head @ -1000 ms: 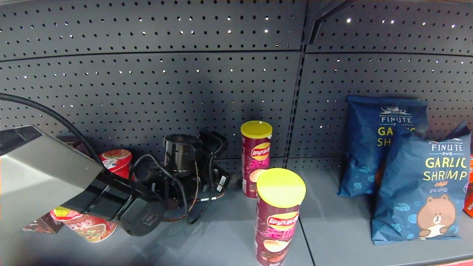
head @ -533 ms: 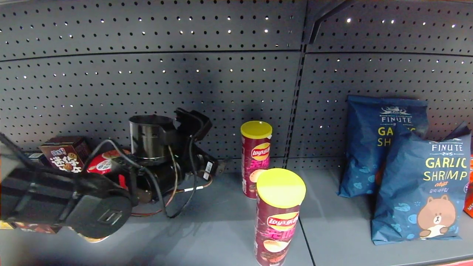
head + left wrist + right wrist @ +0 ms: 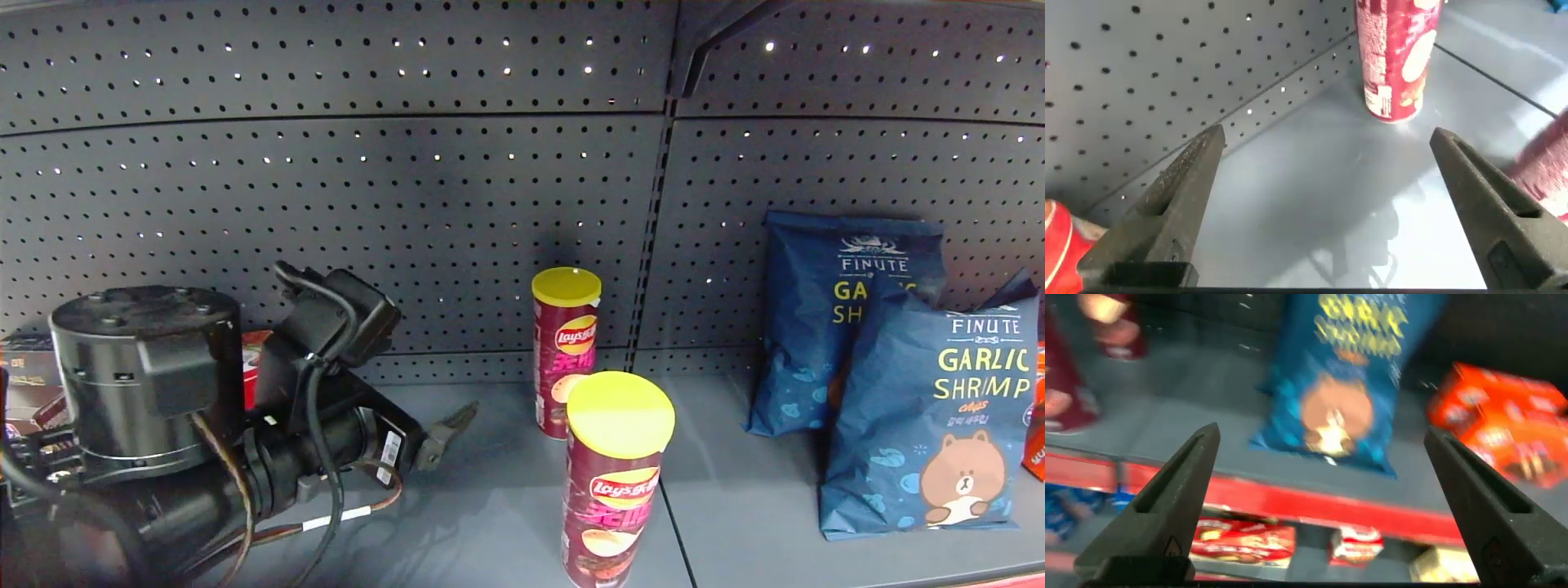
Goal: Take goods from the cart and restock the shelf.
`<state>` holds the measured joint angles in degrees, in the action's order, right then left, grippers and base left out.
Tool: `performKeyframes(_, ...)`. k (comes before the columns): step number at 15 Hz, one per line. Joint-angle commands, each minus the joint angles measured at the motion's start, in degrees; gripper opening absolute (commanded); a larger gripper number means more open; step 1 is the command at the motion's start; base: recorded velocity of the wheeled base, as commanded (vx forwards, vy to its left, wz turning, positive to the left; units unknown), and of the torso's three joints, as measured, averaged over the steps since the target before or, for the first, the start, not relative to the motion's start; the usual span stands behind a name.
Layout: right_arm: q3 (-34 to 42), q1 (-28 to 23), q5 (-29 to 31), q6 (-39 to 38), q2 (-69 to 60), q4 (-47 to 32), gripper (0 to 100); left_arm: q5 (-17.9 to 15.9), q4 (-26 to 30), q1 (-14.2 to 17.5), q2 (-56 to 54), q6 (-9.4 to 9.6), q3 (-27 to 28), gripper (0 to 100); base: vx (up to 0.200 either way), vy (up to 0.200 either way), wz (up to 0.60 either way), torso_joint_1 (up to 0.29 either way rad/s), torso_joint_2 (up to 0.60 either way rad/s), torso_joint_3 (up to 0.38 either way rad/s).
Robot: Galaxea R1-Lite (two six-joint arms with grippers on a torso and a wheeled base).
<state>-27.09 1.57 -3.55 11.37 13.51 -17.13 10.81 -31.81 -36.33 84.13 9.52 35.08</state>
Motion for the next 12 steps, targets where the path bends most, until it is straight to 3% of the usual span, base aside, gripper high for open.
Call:
performKeyframes(1, -7.37, 2.38, -5.59, 2.25, 18.92, -2.21, 100, 0.09, 0.08, -1.73, -1.77, 0.06, -2.13, 100, 0.0, 0.0, 0.0, 0.0, 0.0, 0.0)
performKeyframes(5, -7.19, 9.59, -4.01, 1.9, 32.81, -0.89, 100, 1.14, -0.19, -1.64, 0.07, 0.06, -2.39, 100, 0.0, 0.0, 0.0, 0.0, 0.0, 0.0)
performKeyframes(7, -7.28, 13.63, -0.5, -0.39, 39.32, 6.41, 100, 1.14, -0.19, -1.64, 0.42, 0.06, -2.39, 100, 0.0, 0.0, 0.0, 0.0, 0.0, 0.0)
performKeyframes(8, -8.42, 19.52, 6.01, -4.61, 47.05, 16.69, 100, 1.14, -0.19, -1.11, 0.78, -0.03, -2.48, 100, 0.0, 0.0, 0.0, 0.0, 0.0, 0.0)
performKeyframes(9, -9.21, 21.89, 8.12, -6.1, 49.42, 19.24, 100, 1.14, -0.19, -1.03, 0.86, -0.03, -2.48, 100, 0.0, 0.0, 0.0, 0.0, 0.0, 0.0)
performKeyframes(10, -10.88, 29.1, 11.9, -9.88, 55.75, 21.26, 100, 1.14, -0.27, -0.94, 1.21, -0.03, -2.56, 100, 0.0, 0.0, 0.0, 0.0, 0.0, 0.0)
performKeyframes(11, -10.53, 32.97, 12.69, -11.02, 58.65, 21.43, 100, 1.14, -0.27, -0.94, 1.21, -0.03, -2.56, 100, 0.0, 0.0, 0.0, 0.0, 0.0, 0.0)
performKeyframes(12, -10.44, 34.81, 13.3, -11.73, 60.15, 21.52, 100, 1.14, -0.27, -0.94, 1.21, -0.03, -2.56, 100, 0.0, 0.0, 0.0, 0.0, 0.0, 0.0)
